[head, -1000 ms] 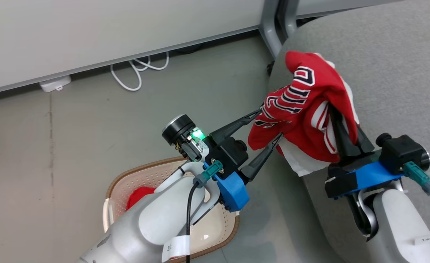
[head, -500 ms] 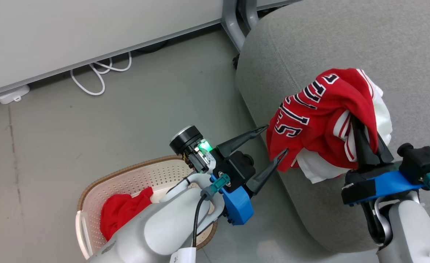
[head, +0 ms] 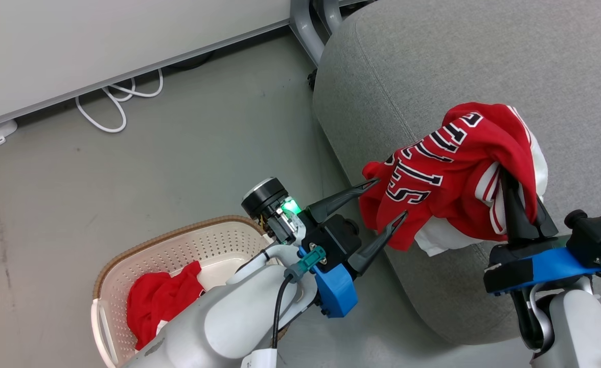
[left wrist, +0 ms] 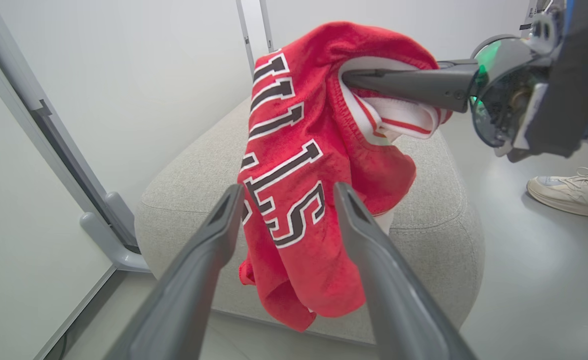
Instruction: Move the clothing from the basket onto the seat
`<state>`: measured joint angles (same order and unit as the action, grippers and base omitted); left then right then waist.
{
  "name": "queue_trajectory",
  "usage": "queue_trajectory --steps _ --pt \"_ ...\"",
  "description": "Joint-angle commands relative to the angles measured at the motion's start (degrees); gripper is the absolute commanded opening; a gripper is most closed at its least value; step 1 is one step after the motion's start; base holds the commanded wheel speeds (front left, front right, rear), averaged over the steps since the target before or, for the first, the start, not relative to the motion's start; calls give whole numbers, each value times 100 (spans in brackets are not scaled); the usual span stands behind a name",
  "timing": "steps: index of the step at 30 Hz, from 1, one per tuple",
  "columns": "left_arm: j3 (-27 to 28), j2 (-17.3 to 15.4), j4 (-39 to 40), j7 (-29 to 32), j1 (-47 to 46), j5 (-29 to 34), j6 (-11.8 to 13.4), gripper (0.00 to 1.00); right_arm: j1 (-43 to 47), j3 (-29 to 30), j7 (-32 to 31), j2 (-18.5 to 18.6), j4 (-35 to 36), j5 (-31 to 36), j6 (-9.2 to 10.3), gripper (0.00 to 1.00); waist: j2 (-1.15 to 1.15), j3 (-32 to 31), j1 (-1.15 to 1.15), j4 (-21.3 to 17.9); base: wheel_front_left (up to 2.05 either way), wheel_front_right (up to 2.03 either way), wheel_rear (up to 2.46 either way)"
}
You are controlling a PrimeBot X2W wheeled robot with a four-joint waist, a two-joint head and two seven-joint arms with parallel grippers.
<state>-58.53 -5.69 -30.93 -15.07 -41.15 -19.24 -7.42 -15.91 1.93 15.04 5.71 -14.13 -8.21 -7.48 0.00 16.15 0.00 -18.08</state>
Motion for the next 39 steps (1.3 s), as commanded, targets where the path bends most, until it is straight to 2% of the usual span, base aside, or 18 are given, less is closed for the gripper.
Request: queue_trajectory --steps 1,9,16,20,28,34,39 --pt "-5 -23 22 -16 -36 -7 -8 100 60 13 22 -18 24 -11 -3 0 0 7 0 3 0 0 0" --pt "123 -37 93 -16 -195 85 -8 100 -318 105 22 54 152 10 -3 0 0 252 0 56 0 0 0" --pt "269 -147 204 -16 -534 254 -8 100 -1266 433 22 296 503 -21 -3 0 0 931 0 105 0 0 0" --pt "301 -236 258 -16 -863 385 -8 100 -2000 904 22 606 762 -55 -2 0 0 1536 0 209 0 0 0" --pt "372 -432 346 -16 -1493 617 -8 100 -3368 2298 21 1352 992 -266 -2 0 0 2601 0 384 0 0 0" --pt "411 -500 426 -16 -1753 741 -8 100 -3847 2976 21 2085 585 -353 -2 0 0 3087 0 488 0 0 0" --pt "437 -507 486 -16 -1820 827 -8 100 -3894 3263 21 2336 -116 -378 -2 0 0 3290 0 550 0 0 0"
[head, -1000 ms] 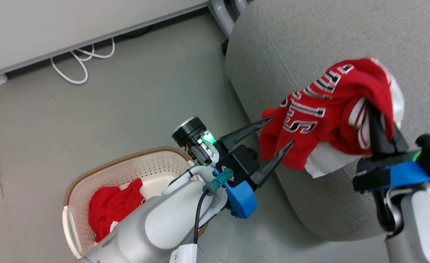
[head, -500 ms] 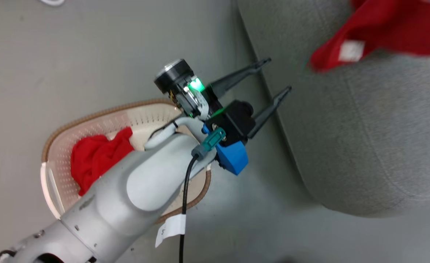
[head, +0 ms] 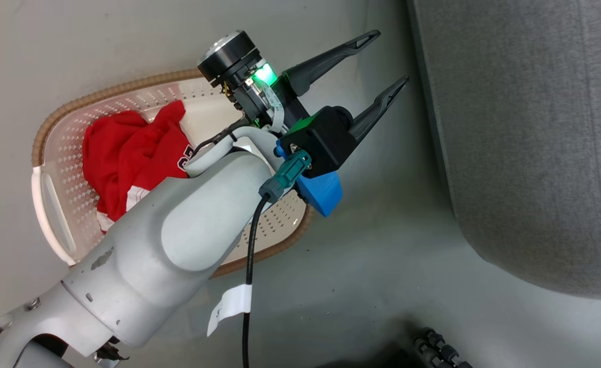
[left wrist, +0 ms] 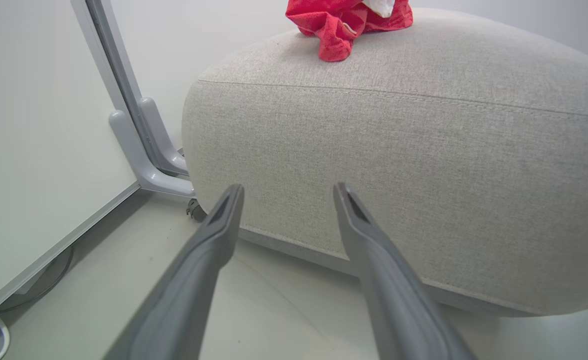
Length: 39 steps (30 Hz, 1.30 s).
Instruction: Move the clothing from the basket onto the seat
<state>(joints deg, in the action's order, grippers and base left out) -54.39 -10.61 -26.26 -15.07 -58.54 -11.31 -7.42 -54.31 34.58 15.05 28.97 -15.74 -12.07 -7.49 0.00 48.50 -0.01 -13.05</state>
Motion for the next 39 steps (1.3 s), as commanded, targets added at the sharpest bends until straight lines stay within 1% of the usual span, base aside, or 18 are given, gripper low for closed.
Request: queue_trajectory --steps 1,12,16,19,20,21,22,23,28,34,39 --pt "26 -10 25 -16 -73 39 -8 100 -8 -1 20 2 -92 39 -1 0 0 73 1 55 0 0 0" --pt "67 82 61 -16 -98 92 -7 100 456 -132 19 -538 -1230 131 -1 0 0 150 1 134 0 0 0" --pt "88 64 82 -16 -66 110 -7 100 510 -217 20 -650 -1610 102 -1 0 0 158 1 149 0 0 0" --pt "105 46 72 -16 -39 116 -7 100 515 -251 20 -738 -1761 78 -1 0 0 147 1 142 0 0 0" --pt "109 53 61 -16 -21 119 -7 100 527 -239 20 -762 -1758 90 -1 16 0 131 1 135 0 0 0" --pt "113 66 57 -16 -6 116 -7 100 556 -224 20 -788 -1750 107 -1 43 0 111 1 134 0 0 0" --pt "117 79 52 -16 12 110 -8 100 583 -209 20 -820 -1740 113 -1 93 0 79 1 131 0 0 0" --pt "123 88 58 -16 27 110 -8 100 623 -199 20 -847 -1722 114 -1 100 0 40 1 130 0 0 0" --pt "245 130 145 -16 190 74 11 100 1087 -171 20 -925 -1288 91 -1 100 0 -266 1 139 0 0 0" --pt "556 156 280 -16 634 -26 101 100 1770 -388 21 -1091 -485 235 -1 100 0 -941 1 157 0 0 0" --pt "1044 173 506 -16 1134 -81 208 100 2232 -858 19 -1221 63 354 -1 100 0 -1555 1 309 0 0 0"
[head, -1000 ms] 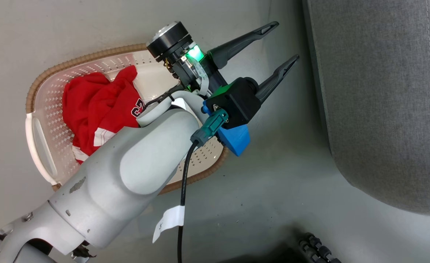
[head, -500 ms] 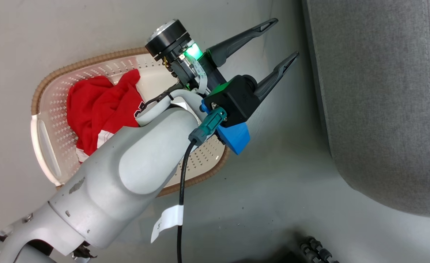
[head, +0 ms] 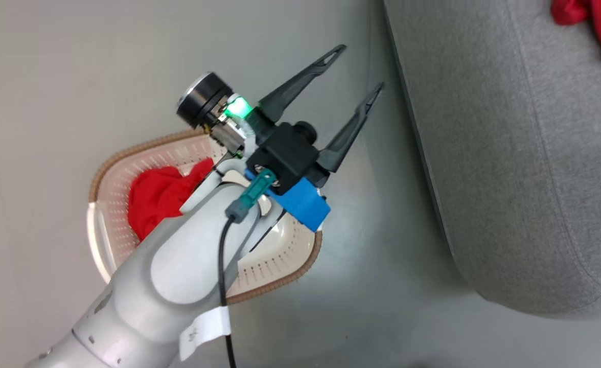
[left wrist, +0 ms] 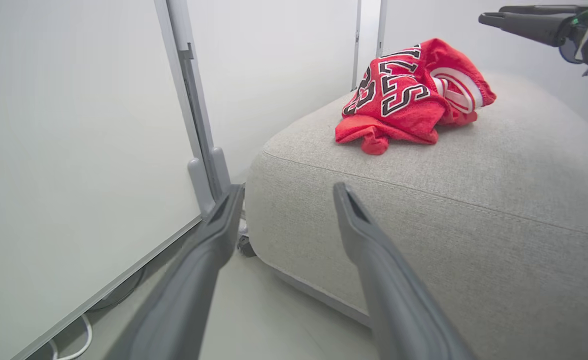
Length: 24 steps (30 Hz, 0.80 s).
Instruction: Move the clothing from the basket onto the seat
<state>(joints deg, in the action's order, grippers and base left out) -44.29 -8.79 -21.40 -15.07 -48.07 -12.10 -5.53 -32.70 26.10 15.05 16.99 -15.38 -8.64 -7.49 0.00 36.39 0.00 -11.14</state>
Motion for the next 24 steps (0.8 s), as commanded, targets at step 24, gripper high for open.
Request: queue_trajectory --steps 24 --pt "2545 314 586 -16 2033 321 185 100 927 -2422 20 -499 549 -26 -1 100 0 -2065 0 1152 0 0 0"
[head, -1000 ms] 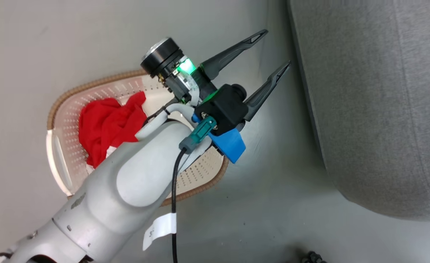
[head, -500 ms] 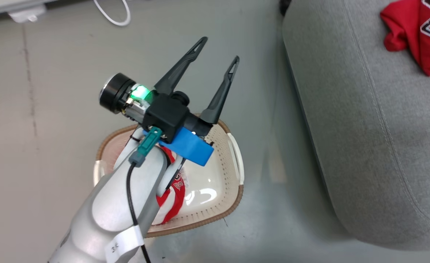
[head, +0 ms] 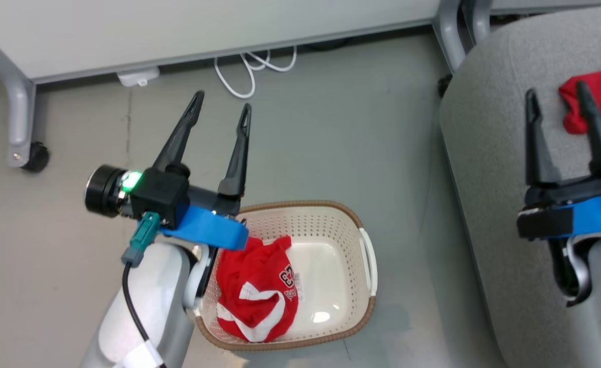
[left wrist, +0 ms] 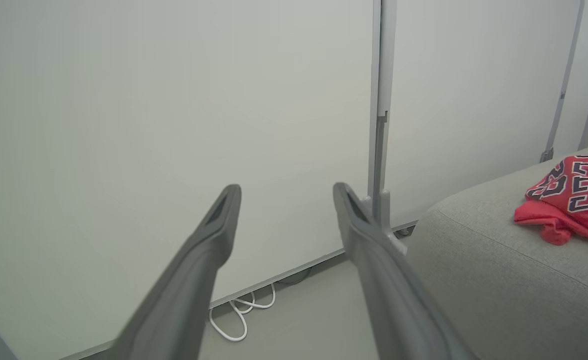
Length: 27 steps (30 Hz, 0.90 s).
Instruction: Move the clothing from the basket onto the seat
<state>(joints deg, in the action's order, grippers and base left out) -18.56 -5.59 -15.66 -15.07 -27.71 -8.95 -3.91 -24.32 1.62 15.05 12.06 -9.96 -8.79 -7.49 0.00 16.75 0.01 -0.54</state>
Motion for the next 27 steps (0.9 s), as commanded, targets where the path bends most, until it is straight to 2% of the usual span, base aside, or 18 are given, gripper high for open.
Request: queue_trajectory --steps 1,13,27 --pt "53 6 26 -16 93 35 11 100 132 -32 20 -36 17 4 -1 100 0 -161 -1 116 0 0 0" --pt "959 147 348 -16 1189 213 -15 100 1026 -64 20 -393 89 27 -1 100 0 -794 -1 313 0 0 0" --pt "1303 261 342 -16 2065 248 -142 100 1979 127 20 -722 181 8 -1 100 0 -1240 -1 366 0 0 0"
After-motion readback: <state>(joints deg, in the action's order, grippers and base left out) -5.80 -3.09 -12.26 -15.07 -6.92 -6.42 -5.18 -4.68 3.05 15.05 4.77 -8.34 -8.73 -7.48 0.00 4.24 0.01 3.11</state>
